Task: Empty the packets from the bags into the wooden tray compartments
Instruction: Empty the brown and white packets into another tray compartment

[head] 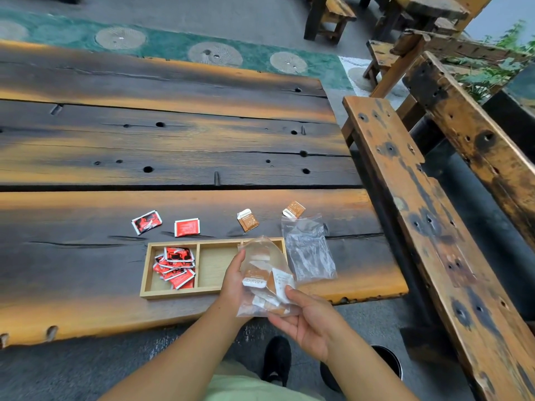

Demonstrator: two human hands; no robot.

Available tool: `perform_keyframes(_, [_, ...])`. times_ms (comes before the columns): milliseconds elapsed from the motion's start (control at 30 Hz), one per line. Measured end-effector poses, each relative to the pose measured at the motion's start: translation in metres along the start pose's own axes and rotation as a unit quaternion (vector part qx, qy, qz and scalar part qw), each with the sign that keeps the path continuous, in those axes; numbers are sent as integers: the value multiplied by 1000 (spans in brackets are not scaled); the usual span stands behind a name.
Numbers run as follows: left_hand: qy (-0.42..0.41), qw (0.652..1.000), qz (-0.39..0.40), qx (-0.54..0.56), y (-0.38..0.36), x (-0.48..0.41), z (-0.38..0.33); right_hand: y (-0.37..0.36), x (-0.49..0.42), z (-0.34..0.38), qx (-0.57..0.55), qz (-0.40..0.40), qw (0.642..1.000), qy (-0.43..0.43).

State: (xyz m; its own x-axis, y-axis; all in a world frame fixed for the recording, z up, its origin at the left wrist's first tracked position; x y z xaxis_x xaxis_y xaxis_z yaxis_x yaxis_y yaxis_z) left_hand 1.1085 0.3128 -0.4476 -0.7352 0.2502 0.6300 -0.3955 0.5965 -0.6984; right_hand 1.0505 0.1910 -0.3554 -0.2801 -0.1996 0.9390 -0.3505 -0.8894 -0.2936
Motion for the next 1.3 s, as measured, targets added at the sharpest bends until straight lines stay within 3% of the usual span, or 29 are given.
perform_keyframes(200, [43,999,-7,31,-3,6,2,-1,2,3,1,6,1000,-4])
perform_keyframes(467, [-14,999,-28,36,-6,6,0,-4,5,7,8,1,1000,5])
perform_keyframes(900, [-7,1000,-20,-7,-8,26,-1,-13,29,2,47,18,999,12])
perform_keyframes(1300, [-4,999,5,37,-21,42,-14,-20,38,-4,35,33,998,43])
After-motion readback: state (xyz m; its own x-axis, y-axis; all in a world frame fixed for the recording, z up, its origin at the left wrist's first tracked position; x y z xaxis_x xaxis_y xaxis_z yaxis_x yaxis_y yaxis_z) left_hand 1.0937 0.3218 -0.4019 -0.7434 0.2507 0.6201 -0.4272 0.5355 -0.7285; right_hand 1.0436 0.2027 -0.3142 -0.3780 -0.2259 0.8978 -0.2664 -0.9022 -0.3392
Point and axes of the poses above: each hand's wrist, its own x-axis away from the middle knuckle, its own y-axis out of the back of the hand, z = x × y, the point moved 3 cm from there along -x, towards the middle knuckle, and after that the axes turned 14 degrees about -y, right-handed, at the moved point
